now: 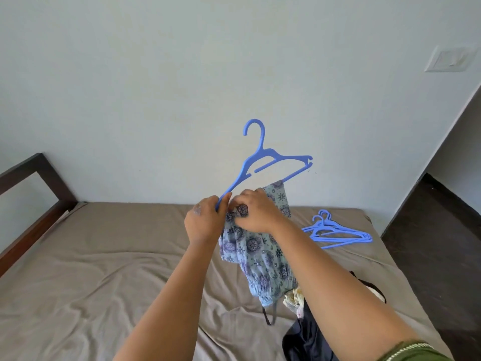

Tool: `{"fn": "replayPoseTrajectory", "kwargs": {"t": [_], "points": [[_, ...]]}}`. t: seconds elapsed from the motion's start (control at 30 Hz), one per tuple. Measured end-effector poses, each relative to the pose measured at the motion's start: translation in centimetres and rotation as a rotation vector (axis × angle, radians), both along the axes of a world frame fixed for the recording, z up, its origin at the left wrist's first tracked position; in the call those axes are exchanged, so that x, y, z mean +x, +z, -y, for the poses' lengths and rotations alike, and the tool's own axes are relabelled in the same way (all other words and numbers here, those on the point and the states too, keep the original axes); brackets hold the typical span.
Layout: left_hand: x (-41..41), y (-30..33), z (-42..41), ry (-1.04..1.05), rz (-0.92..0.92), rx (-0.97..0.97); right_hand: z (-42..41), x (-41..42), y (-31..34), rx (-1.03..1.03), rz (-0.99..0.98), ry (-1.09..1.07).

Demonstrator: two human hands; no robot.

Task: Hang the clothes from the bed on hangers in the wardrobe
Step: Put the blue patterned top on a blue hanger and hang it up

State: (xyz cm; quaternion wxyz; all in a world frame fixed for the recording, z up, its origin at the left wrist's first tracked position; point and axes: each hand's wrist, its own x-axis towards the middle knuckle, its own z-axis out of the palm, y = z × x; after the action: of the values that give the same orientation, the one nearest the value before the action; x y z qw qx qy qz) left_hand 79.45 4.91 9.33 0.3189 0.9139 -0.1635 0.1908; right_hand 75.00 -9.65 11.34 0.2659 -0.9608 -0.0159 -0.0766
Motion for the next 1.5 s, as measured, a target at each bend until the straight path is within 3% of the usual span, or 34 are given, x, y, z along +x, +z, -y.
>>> {"fn": "replayPoseTrajectory", "kwargs": {"t": [0.03, 0.1, 0.17, 0.23, 0.33, 0.47, 0.6, 0.73, 0.83, 0.97, 1.17, 1.37, 1.5], "points": [[0.1, -0.2, -0.2, -0.001, 0.005, -0.01, 0.3, -0.3, -0.5, 0.032, -0.033, -0.019], [0.3, -0.4, -0.4, -0.011, -0.001, -0.03, 1.1, -0.9, -1.1, 0.336, 0.118, -0.176], [0.4, -0.5, -0.5, -0.024, -0.012, -0.028, 3.2, -0.9, -2.1, 0.584, 0.399, -0.556], [0.3, 0.0, -0.7, -0.041, -0.023, -0.02, 5.8, -1.1, -2.8, 0.725, 0.364, -0.797], [0.5, 0.8, -1.1, -0.061, -0.033, 0.003, 8.0, -0.7, -3.5, 0.736, 0.067, -0.629], [0.8, 0.9, -1.5, -0.09, -0.04, -0.004, 8.6, 0.8, -2.2, 0.694, 0.063, -0.622], [0.5, 1.2, -1.4, -0.126, -0.074, -0.031, 9.1, 1.5, -1.4, 0.936, -0.091, -0.489], [0.8, 1.0, -1.8, -0.118, -0.111, -0.094, 9.6, 1.2, -1.2, 0.772, 0.189, -0.671], [1.4, 0.9, -2.4, -0.098, -0.129, -0.087, 11.6, 0.9, -0.6, 0.88, 0.411, -0.941], [1.0, 0.8, -2.3, -0.081, -0.119, -0.144, 13.0, 0.9, 0.3, 0.799, 0.264, -0.802], [0.7, 1.5, -1.1, -0.07, -0.029, -0.068, 10.7, 1.1, -0.3, 0.962, 0.071, -0.564], [1.6, 1.8, -1.3, 0.031, -0.101, 0.13, 10.2, 1.4, -0.4, 1.093, 0.094, -0.478], [1.4, 1.1, -1.0, 0.119, -0.027, 0.122, 10.1, 1.4, -0.8, 1.109, 0.095, -0.46]]}}
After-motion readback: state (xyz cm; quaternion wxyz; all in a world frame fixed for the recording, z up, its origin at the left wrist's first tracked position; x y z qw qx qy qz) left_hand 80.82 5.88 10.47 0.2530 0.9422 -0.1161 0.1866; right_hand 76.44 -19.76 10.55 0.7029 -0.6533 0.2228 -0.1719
